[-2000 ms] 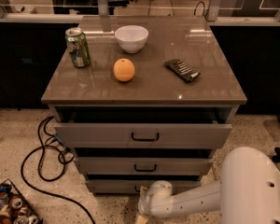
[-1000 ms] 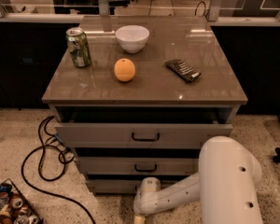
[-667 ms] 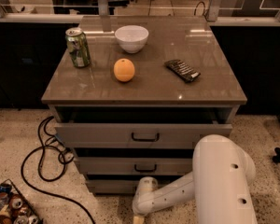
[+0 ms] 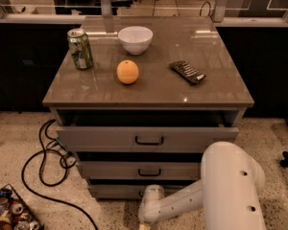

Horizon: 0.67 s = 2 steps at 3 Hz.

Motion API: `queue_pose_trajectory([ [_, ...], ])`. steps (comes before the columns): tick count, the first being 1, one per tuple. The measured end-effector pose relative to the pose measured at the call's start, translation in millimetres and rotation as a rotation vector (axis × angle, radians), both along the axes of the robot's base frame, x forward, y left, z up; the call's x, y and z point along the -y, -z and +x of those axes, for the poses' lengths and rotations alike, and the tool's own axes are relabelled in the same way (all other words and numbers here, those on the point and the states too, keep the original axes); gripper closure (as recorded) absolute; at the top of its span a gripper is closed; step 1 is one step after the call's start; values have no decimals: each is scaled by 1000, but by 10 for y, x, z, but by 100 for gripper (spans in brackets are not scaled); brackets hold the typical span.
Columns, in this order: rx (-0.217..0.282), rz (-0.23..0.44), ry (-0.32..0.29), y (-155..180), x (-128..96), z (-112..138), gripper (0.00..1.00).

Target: Open bottom drawer

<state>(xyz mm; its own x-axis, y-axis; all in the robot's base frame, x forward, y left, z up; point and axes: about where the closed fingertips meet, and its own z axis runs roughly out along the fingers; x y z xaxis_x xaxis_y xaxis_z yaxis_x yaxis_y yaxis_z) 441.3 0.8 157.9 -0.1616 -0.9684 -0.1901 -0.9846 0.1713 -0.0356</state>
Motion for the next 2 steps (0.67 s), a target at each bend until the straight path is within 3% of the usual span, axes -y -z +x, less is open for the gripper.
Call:
queue_pose_trajectory([
  [1, -2, 13, 35, 63, 86, -27, 16],
  [2, -2, 13, 36, 61, 89, -28, 40],
])
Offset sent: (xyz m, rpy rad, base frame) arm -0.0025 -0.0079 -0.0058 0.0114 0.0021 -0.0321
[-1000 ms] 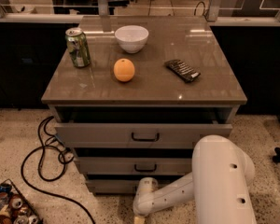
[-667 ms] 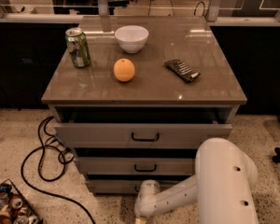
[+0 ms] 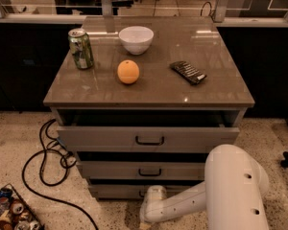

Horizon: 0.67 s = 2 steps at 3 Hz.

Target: Open bottom drawer

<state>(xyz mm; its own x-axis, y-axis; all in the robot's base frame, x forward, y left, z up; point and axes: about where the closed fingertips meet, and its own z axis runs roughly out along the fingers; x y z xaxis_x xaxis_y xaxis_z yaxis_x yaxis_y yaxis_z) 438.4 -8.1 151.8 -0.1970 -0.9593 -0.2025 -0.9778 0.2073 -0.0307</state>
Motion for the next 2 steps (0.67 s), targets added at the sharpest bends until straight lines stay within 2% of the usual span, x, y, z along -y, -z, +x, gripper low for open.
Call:
queue_pose_trajectory([
  [2, 0, 0, 0, -41, 0, 0, 86],
])
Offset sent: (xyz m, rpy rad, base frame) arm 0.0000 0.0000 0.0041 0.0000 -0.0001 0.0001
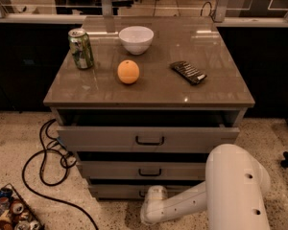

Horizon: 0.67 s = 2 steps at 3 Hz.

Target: Open bottom drawer

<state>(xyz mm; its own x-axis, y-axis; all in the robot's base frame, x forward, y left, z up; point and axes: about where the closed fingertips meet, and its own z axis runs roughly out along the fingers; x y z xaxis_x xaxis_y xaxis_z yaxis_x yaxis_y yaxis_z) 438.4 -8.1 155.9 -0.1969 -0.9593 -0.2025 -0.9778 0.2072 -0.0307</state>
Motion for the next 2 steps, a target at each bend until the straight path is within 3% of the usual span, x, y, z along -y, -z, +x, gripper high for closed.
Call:
queue_pose_trajectory([
  [1, 0, 0, 0, 1, 0, -1, 100],
  [2, 0, 0, 0, 1, 0, -1, 100],
])
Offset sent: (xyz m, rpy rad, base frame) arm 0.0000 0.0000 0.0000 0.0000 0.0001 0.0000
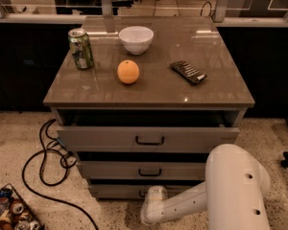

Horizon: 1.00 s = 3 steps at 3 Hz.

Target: Open bottom drawer

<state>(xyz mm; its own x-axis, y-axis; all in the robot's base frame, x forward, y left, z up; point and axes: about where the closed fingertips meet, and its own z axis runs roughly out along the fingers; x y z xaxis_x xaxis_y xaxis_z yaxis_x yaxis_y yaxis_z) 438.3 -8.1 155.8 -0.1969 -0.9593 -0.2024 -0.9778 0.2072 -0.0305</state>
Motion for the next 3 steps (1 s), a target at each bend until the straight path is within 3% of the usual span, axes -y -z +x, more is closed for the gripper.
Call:
queue_pose_trajectory([
  [1, 0, 0, 0, -5, 0, 0, 82],
  [3, 0, 0, 0, -5, 0, -1, 35],
])
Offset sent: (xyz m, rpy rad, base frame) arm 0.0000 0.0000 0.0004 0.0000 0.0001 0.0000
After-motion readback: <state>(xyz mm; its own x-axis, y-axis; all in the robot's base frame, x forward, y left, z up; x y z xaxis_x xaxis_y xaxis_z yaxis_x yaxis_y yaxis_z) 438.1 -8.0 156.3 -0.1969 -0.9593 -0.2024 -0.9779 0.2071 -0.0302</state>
